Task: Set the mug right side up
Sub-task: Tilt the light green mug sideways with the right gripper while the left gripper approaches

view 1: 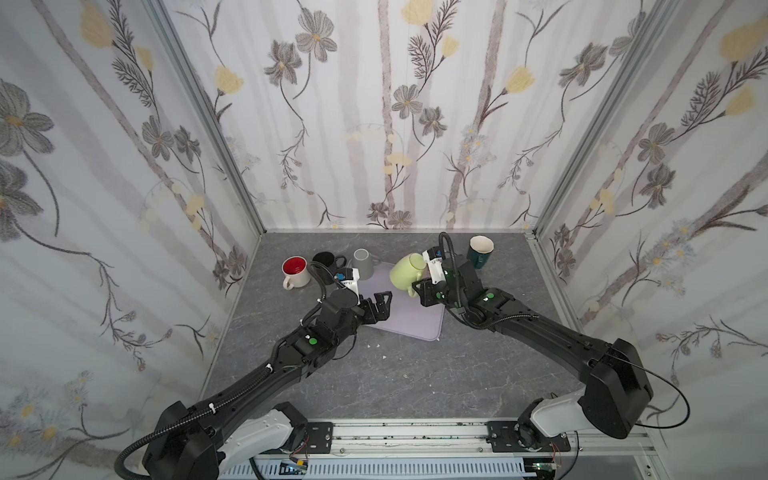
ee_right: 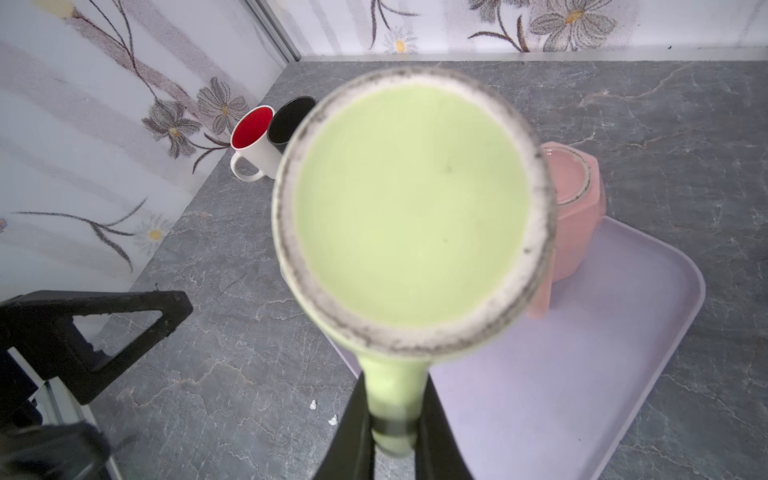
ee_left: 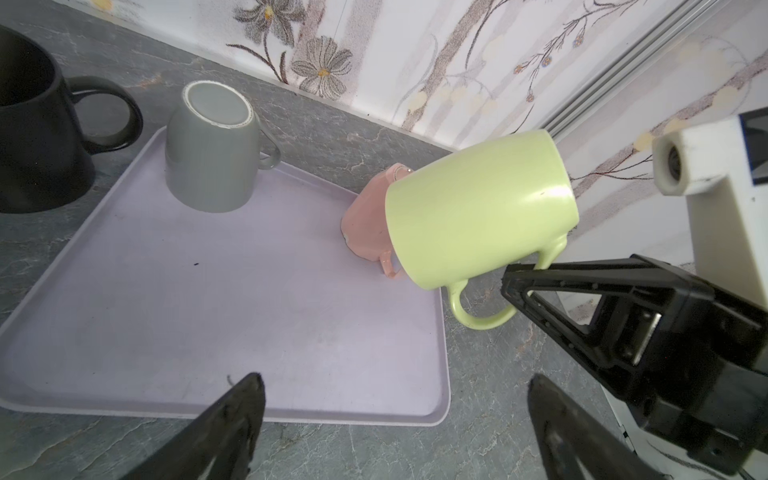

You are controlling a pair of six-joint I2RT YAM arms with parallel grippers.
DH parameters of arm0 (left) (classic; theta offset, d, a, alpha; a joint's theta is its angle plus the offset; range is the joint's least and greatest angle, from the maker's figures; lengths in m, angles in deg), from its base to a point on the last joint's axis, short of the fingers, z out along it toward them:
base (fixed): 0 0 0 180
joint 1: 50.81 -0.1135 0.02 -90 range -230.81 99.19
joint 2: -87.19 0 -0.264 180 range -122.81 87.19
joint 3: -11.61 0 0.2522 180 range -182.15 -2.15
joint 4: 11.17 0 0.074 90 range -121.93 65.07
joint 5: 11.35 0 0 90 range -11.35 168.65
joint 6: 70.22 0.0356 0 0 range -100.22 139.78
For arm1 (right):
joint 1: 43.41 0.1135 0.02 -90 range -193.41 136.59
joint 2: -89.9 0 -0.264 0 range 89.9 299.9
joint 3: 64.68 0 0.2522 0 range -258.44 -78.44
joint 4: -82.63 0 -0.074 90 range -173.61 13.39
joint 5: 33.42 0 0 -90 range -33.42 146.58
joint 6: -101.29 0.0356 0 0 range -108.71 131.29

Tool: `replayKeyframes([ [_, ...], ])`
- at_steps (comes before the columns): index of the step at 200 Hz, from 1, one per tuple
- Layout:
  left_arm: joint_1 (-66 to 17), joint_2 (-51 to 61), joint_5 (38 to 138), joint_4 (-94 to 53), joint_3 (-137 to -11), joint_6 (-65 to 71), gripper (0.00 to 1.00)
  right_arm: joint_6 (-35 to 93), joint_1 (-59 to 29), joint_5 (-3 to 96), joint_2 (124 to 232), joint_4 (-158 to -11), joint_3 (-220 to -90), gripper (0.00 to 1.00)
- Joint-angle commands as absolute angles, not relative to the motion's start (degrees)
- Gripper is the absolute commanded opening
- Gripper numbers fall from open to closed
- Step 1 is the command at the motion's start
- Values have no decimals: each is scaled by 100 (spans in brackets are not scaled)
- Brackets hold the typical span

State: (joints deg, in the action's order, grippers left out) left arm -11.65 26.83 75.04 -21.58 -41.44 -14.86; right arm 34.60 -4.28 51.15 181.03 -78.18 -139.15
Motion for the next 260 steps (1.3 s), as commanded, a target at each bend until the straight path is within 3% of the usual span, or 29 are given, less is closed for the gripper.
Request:
replayKeyframes([
  [1,-1183,2708,7844,-2001,-4152,-1667,100,3653,-452,5000,17892,-8898,-13749,1],
  [136,-1213,1588,8360,-1502,-4585,-1853,100,4164,-1052,4076,17659,-10074,-13018,0],
  [260,-1299,603,8995,-768,-4830,-1947,100,4510,-1200,3705,17432,-10271,-12874,0],
])
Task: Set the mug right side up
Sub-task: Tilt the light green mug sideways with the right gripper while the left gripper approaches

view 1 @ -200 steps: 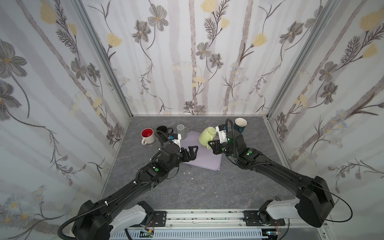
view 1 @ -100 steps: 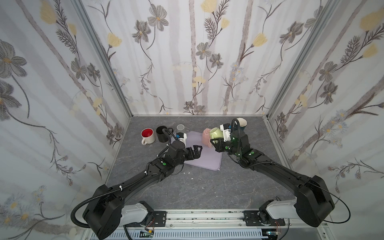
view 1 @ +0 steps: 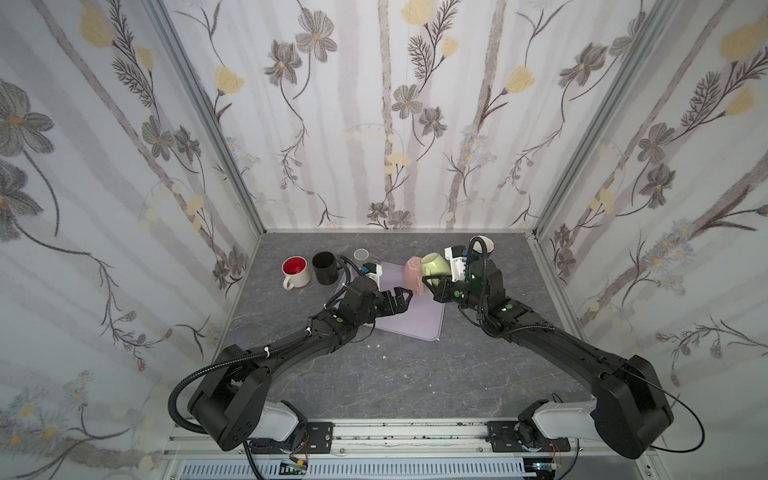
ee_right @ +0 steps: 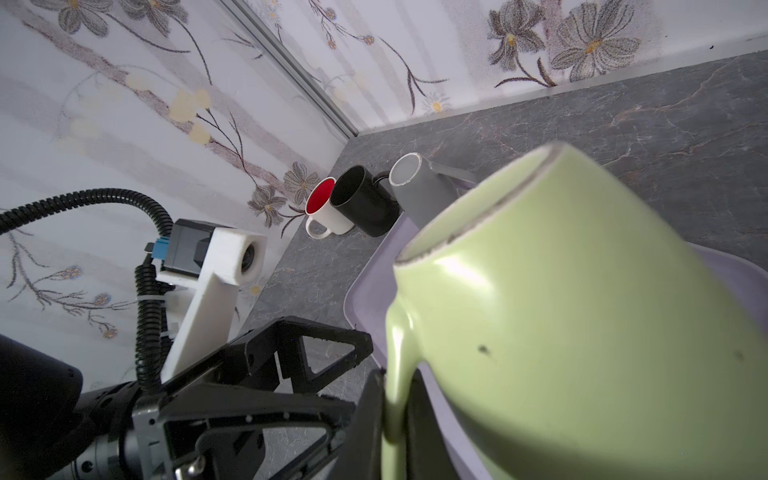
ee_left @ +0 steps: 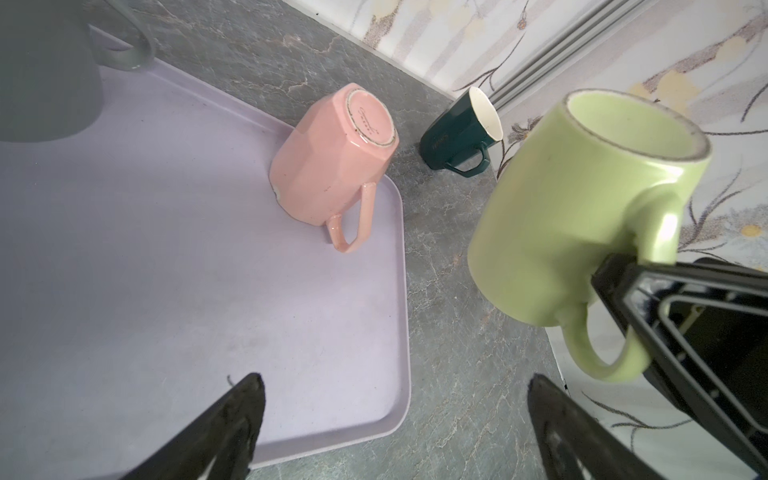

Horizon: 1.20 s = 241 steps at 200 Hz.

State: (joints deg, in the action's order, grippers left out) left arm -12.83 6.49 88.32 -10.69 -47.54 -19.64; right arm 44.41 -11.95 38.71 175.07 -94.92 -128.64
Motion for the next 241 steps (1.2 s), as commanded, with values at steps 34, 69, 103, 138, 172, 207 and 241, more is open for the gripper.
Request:
replayKeyframes([
  [34,-1291,725,8937,-759,-4796,-1839,100,4632,-1209,3587,17463,-10401,-12864,0],
  [69,-1279,931,9024,-269,-4553,-1604,100,4865,-1243,3454,17457,-10523,-12914,0],
  [103,-1065,1212,8850,115,-4332,-682,100,5172,-1305,3291,17428,-10486,-13045,0],
  [138,-666,1476,8419,692,-3992,758,100,5460,-1371,3079,17447,-10503,-13113,0],
  [172,-488,1684,8316,1428,-3730,1396,100,5769,-1408,2903,17480,-10635,-13152,0],
  [207,-356,1394,8182,1837,-3801,1537,100,6094,-1411,2787,17490,-10886,-13162,0],
  [241,-169,1081,7835,2091,-3933,1675,99,6379,-1406,2745,17472,-11093,-13147,0],
])
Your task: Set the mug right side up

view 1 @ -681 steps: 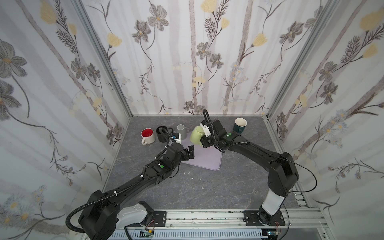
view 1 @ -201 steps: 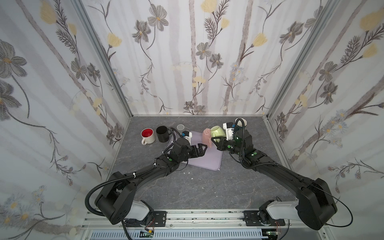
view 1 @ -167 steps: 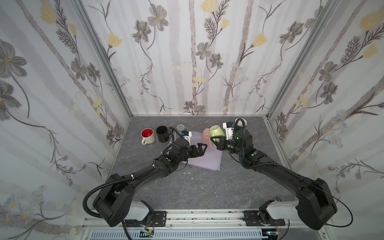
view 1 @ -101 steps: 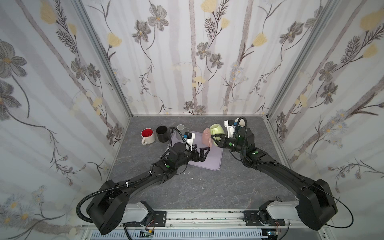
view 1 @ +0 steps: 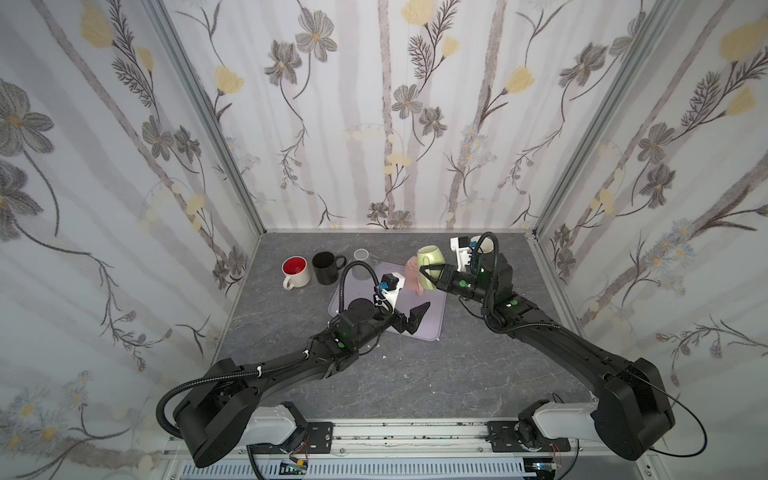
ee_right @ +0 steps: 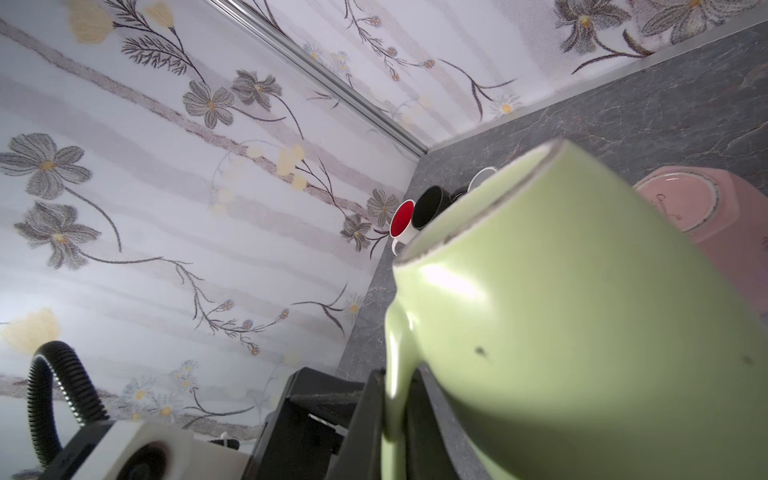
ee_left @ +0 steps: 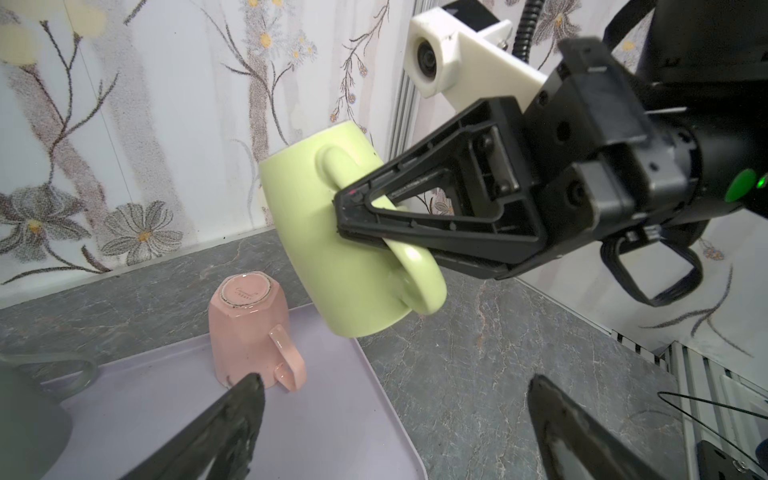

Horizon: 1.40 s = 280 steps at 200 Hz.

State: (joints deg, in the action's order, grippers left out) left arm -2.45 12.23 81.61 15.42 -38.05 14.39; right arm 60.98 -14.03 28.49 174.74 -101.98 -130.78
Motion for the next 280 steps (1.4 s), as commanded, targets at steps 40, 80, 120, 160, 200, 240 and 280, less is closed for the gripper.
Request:
replayKeyframes([
  [40,-101,813,7432,2293,-4077,1619,96,6602,-1409,2745,17406,-11313,-13050,0],
  [80,-107,876,7555,1892,-4144,1711,95,6457,-1454,2749,17281,-11099,-13066,0],
  [120,-102,1019,7310,1621,-3955,2102,95,6344,-1502,2729,17221,-10944,-13096,0],
  [160,-105,913,7174,1398,-4050,2128,96,6313,-1511,2740,17234,-10918,-13118,0],
  [200,-104,630,7189,1462,-4162,1981,96,6350,-1513,2762,17186,-10929,-13103,0],
  [240,-93,622,7093,1497,-4208,1874,96,6358,-1511,2814,17150,-10947,-13034,0],
  [280,-54,831,6980,2201,-3938,1655,93,6571,-1502,2769,17227,-11225,-12937,0],
])
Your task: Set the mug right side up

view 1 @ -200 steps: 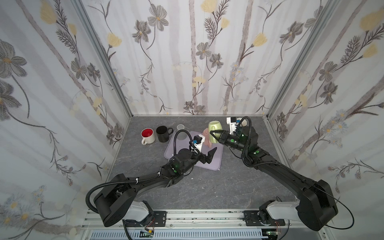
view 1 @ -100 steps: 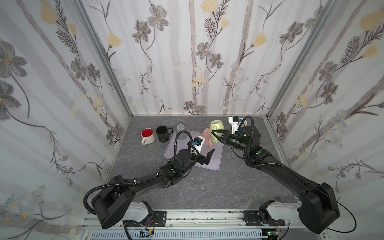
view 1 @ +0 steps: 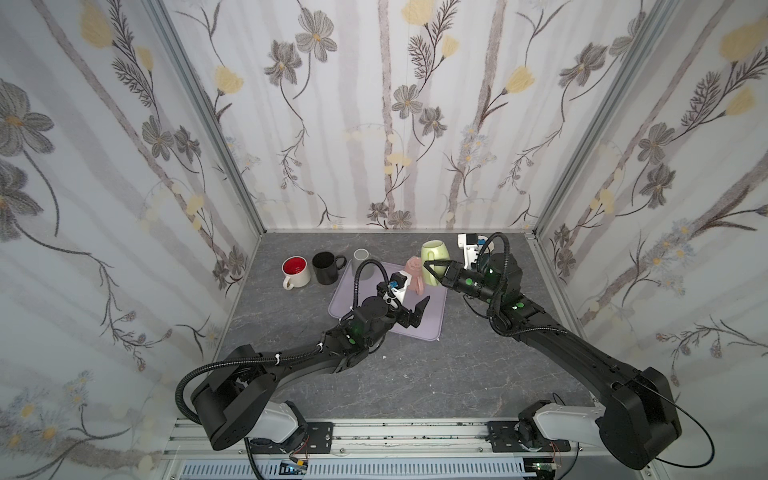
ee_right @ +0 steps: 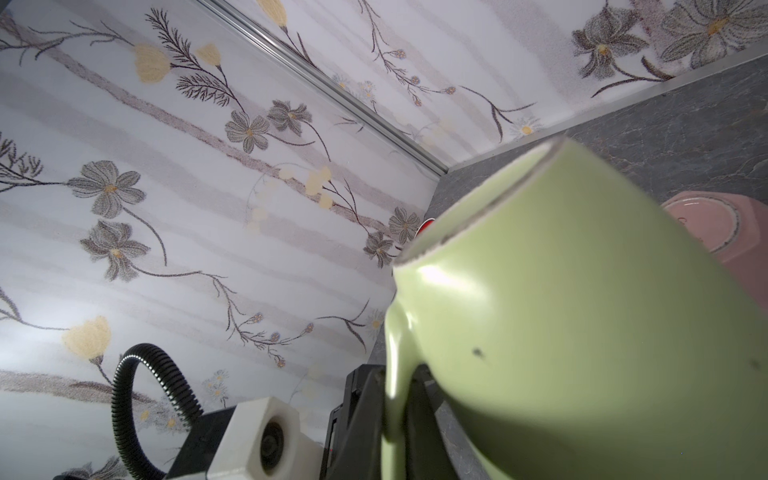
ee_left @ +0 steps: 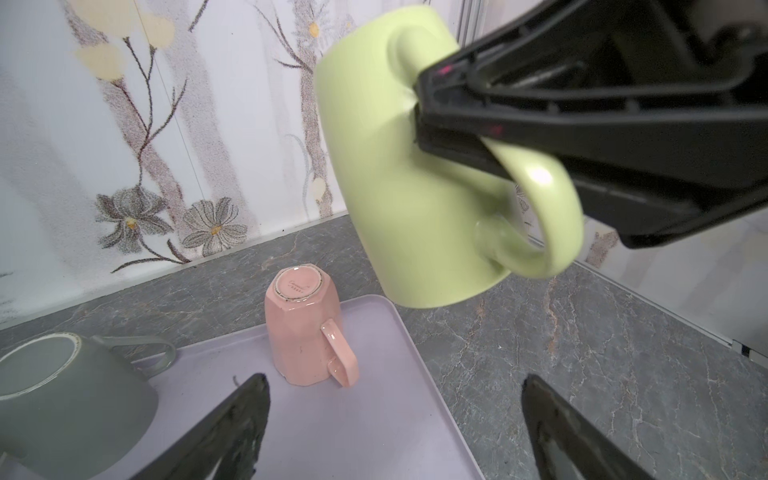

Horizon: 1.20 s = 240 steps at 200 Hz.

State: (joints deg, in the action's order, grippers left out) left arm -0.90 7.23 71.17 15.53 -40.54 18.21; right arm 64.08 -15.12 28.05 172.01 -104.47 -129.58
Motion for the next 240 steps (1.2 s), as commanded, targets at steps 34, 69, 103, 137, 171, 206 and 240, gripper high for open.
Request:
replayKeyframes([
  [34,-22,741,7108,2590,-4011,1645,91,6700,-1494,2768,17238,-11401,-12941,0],
  [69,30,559,7253,2783,-4238,1633,87,6860,-1477,2745,17287,-11552,-12917,0],
  [103,52,477,7335,2767,-4406,1710,85,6947,-1471,2696,17340,-11674,-12902,0],
  [137,60,393,7347,2748,-4508,1739,81,7066,-1471,2666,17344,-11809,-12896,0],
  [171,69,257,7366,2821,-4622,1776,76,7217,-1468,2591,17366,-11944,-12888,0],
  [206,69,198,7404,2865,-4705,1796,65,7403,-1469,2531,17345,-12174,-12784,0],
  [240,80,193,7367,2905,-4722,1810,59,7497,-1467,2499,17340,-12279,-12709,0],
])
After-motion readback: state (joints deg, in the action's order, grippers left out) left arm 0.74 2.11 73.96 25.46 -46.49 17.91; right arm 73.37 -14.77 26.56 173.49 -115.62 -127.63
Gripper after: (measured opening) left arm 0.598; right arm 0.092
